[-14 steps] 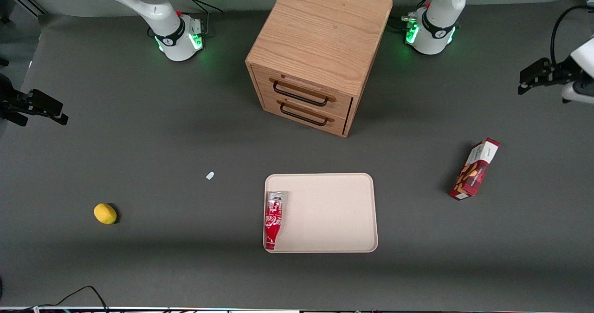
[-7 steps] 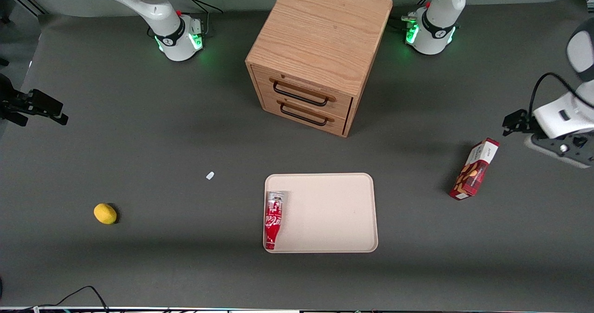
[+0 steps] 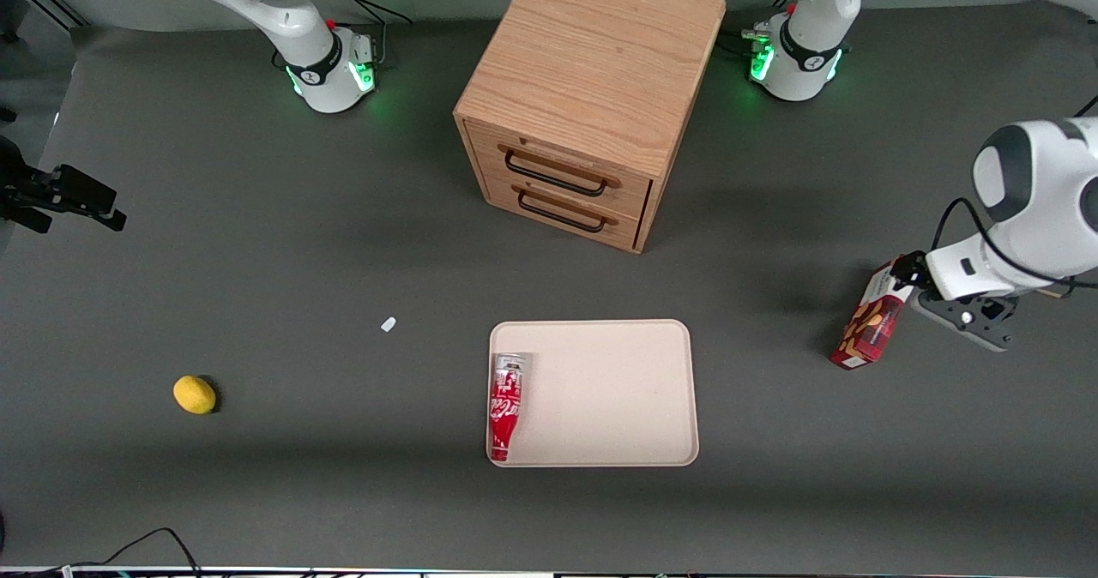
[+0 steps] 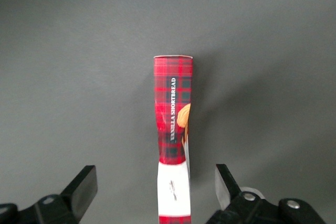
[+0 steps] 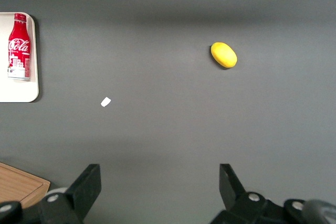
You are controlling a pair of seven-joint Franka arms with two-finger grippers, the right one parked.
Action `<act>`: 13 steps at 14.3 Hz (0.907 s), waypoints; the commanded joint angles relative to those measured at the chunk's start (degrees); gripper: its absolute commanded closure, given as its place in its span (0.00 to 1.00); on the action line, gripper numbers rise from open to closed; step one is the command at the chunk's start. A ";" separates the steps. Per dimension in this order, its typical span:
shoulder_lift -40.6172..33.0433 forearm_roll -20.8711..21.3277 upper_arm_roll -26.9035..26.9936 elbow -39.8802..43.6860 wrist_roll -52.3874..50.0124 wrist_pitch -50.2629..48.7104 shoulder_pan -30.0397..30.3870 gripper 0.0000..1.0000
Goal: Place red cookie box on tray
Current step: 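Lower the open left gripper over the red plaid cookie box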
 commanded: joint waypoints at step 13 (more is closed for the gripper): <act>6.37 0.28 0.14 -7.56 -0.72 16.39 0.49 0.08</act>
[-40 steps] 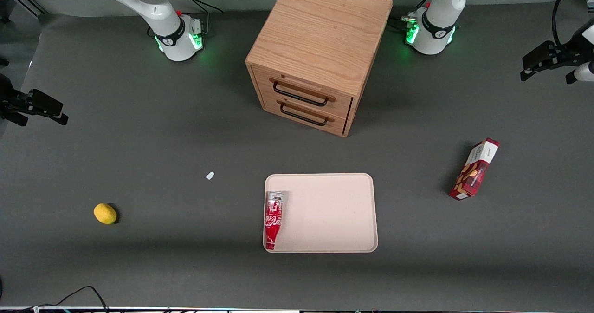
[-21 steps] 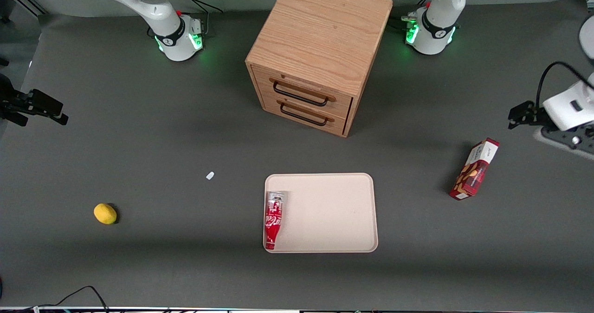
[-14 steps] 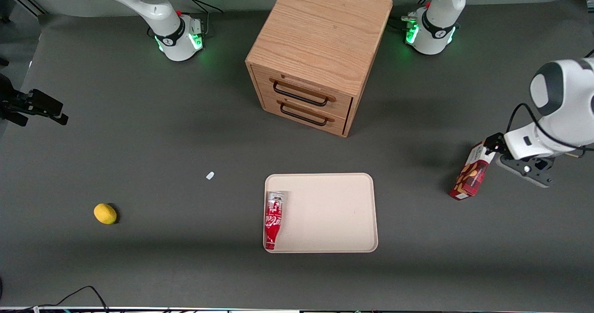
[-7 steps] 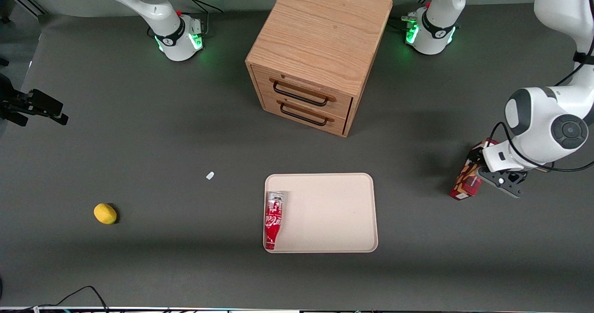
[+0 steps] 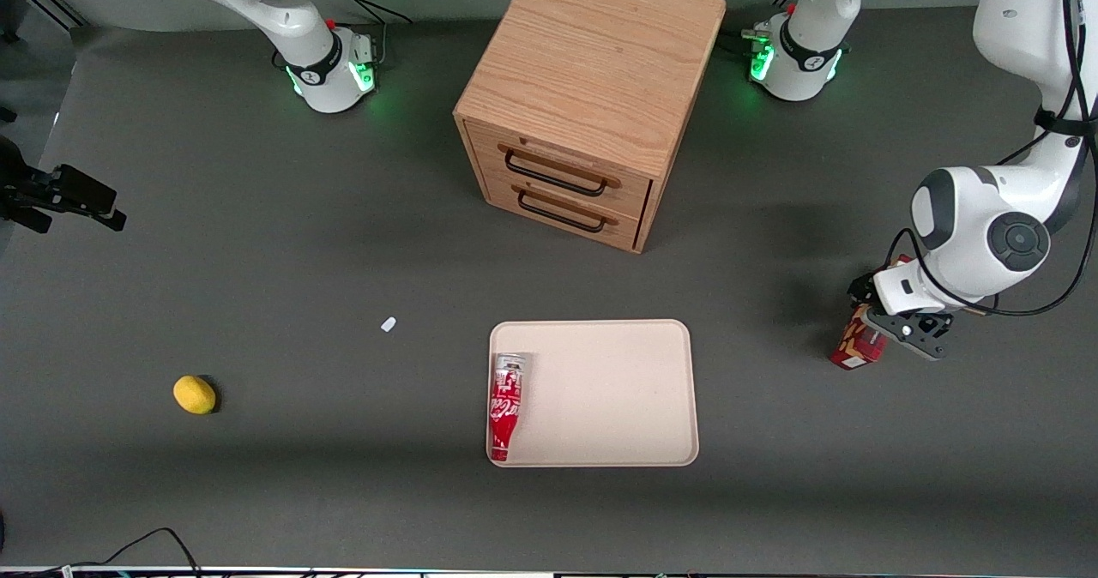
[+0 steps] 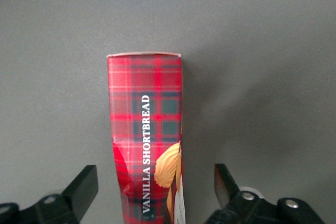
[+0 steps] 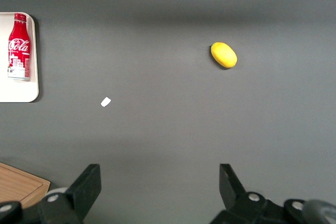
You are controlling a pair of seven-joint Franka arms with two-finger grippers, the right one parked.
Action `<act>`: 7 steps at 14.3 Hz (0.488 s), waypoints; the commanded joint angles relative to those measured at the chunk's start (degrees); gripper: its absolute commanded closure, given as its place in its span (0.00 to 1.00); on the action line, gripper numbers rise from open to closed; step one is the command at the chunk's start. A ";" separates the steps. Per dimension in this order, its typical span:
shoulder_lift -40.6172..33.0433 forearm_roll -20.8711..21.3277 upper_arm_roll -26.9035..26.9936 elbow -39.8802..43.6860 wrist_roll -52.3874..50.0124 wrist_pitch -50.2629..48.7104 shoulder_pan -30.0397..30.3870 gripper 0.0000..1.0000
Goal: Place red cookie box on tray
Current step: 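Close the left gripper on the cookie box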
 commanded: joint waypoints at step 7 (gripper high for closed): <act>-0.47 0.20 -0.03 -0.06 -0.61 -0.43 0.40 1.00</act>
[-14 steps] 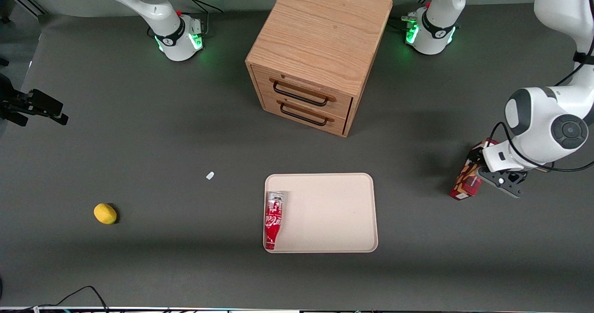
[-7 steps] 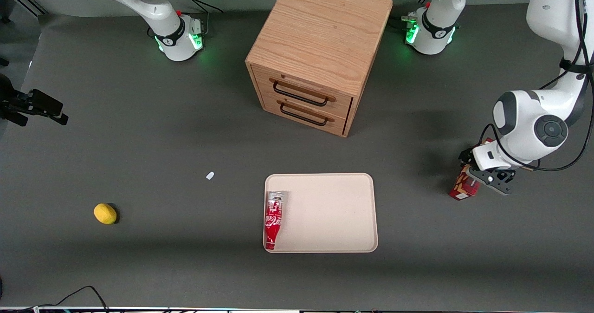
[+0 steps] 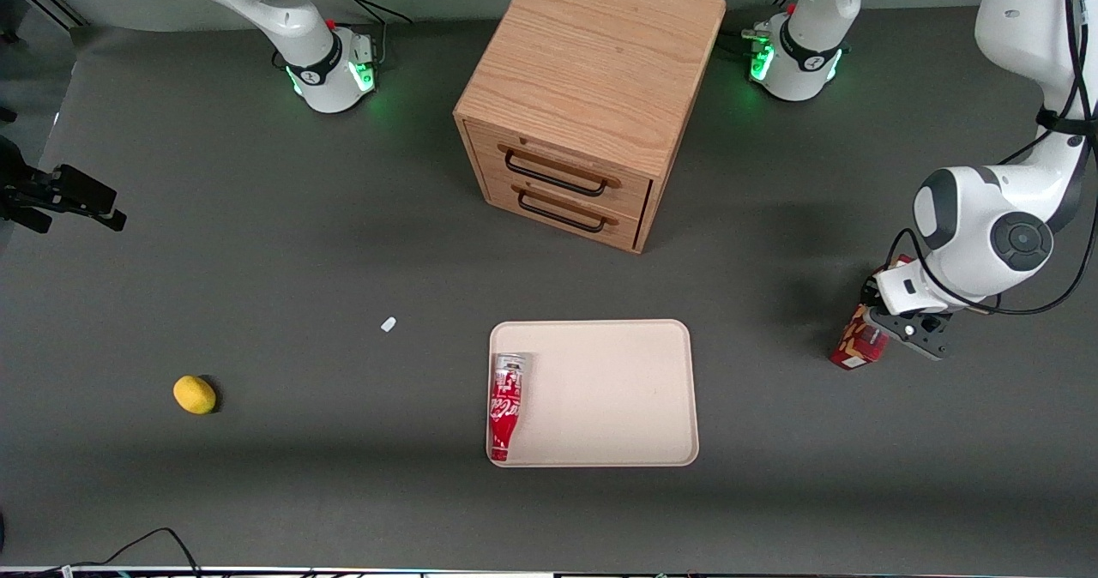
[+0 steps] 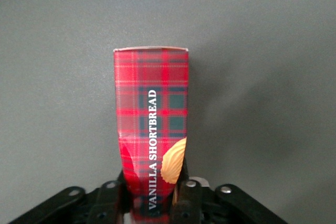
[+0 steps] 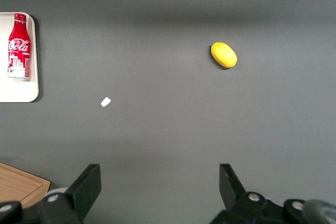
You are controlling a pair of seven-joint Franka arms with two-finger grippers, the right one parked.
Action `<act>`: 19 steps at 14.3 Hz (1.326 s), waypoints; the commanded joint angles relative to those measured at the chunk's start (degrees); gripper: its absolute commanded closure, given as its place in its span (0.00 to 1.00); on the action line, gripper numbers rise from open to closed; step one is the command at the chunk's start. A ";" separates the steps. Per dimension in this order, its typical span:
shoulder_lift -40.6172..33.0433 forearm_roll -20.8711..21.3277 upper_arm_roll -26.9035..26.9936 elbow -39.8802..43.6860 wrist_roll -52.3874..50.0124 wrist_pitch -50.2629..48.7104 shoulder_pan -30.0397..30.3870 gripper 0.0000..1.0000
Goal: Place red cookie box on tray
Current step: 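Close the left gripper on the cookie box, then lift the cookie box and carry it toward the white tray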
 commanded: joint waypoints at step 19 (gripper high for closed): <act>-4.86 -7.79 -0.76 31.85 -17.01 -39.98 -6.07 1.00</act>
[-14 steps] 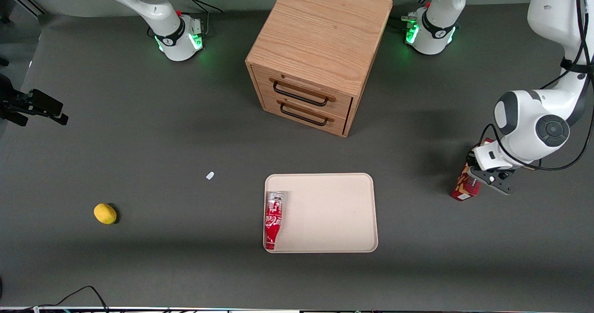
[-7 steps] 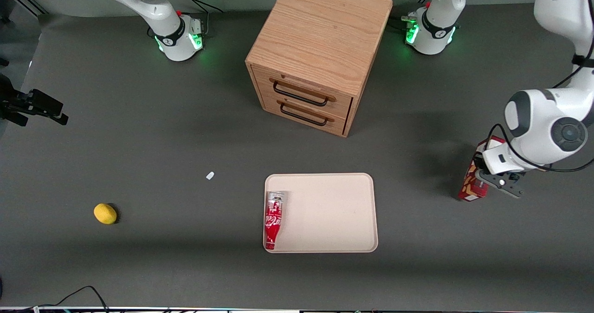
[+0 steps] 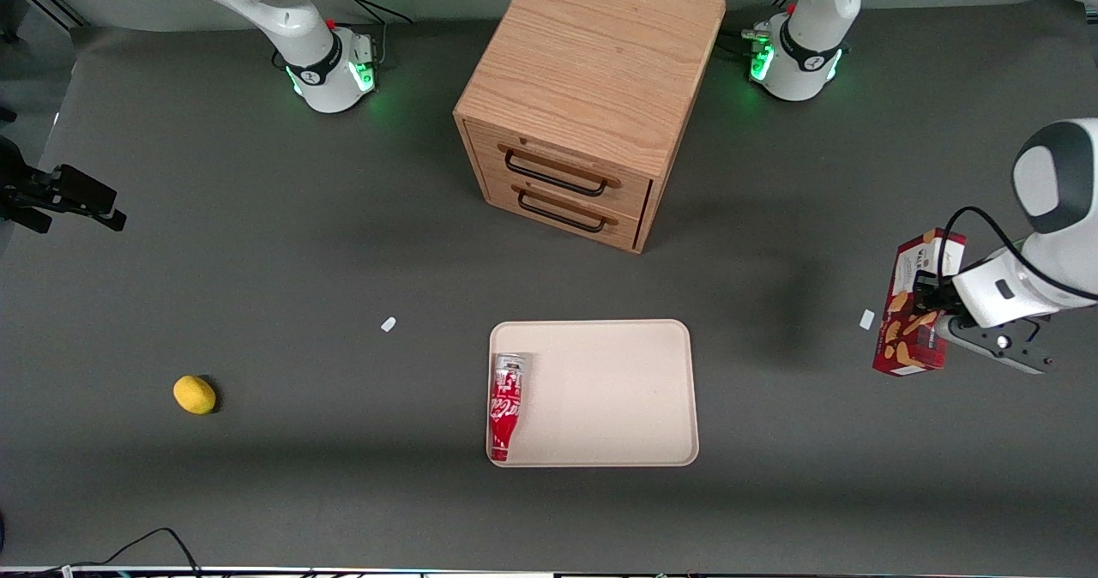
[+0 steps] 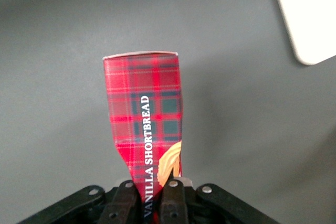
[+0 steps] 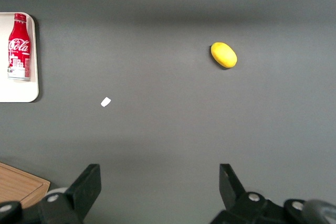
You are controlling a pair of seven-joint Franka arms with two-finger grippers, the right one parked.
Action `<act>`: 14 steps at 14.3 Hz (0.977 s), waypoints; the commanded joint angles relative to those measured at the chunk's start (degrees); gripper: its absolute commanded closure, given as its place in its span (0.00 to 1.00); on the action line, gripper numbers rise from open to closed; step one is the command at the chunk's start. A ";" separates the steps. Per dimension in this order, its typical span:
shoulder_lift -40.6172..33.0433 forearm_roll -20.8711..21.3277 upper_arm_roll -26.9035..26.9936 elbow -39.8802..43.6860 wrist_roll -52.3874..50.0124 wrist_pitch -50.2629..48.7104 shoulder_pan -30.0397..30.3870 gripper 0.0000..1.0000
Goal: Place red cookie box on tray
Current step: 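Lift the cookie box and carry it toward the white tray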
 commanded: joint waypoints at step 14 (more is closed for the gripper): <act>24.13 0.56 -2.38 28.37 -46.16 0.20 -23.21 1.00</act>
